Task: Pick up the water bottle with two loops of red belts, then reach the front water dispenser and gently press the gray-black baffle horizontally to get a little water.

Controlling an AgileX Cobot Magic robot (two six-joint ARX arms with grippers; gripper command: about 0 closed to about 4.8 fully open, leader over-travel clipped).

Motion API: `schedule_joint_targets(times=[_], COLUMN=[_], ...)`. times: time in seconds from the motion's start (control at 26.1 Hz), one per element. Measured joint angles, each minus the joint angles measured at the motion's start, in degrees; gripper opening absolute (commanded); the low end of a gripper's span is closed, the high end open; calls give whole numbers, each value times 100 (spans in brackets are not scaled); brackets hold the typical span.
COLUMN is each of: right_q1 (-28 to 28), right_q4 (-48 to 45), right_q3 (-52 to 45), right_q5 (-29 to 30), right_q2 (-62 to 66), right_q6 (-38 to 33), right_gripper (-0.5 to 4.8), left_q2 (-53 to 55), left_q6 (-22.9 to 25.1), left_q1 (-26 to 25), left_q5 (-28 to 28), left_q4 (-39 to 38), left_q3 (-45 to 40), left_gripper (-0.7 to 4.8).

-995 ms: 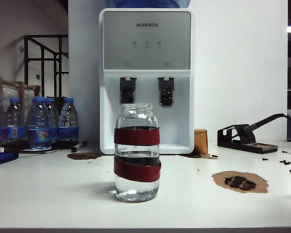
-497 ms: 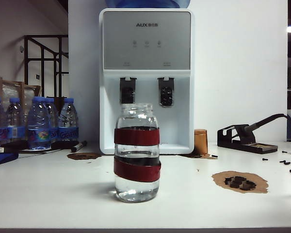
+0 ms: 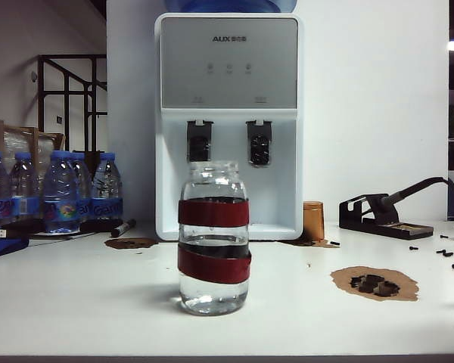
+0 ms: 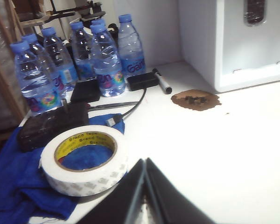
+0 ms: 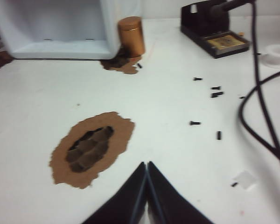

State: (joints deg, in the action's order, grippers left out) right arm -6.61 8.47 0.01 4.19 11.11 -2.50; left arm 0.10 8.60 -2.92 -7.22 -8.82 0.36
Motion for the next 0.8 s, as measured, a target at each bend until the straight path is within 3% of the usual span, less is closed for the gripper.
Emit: schedule_joint_targets(times=[0.19,0.8], right_q1=[0,0], right_q4=[66,79], right_q3=[0,0], right_q5=[-455,-728], right_q2=[-2,-2], right_q6=[20,-13], right_gripper=[-2,-3], left_q2=[0,0], left_q6=[0,0], left_q1=[0,2], left_q5=[46,46], left_q4=[0,0], left_q3=[0,0], left_gripper=[-5,-5])
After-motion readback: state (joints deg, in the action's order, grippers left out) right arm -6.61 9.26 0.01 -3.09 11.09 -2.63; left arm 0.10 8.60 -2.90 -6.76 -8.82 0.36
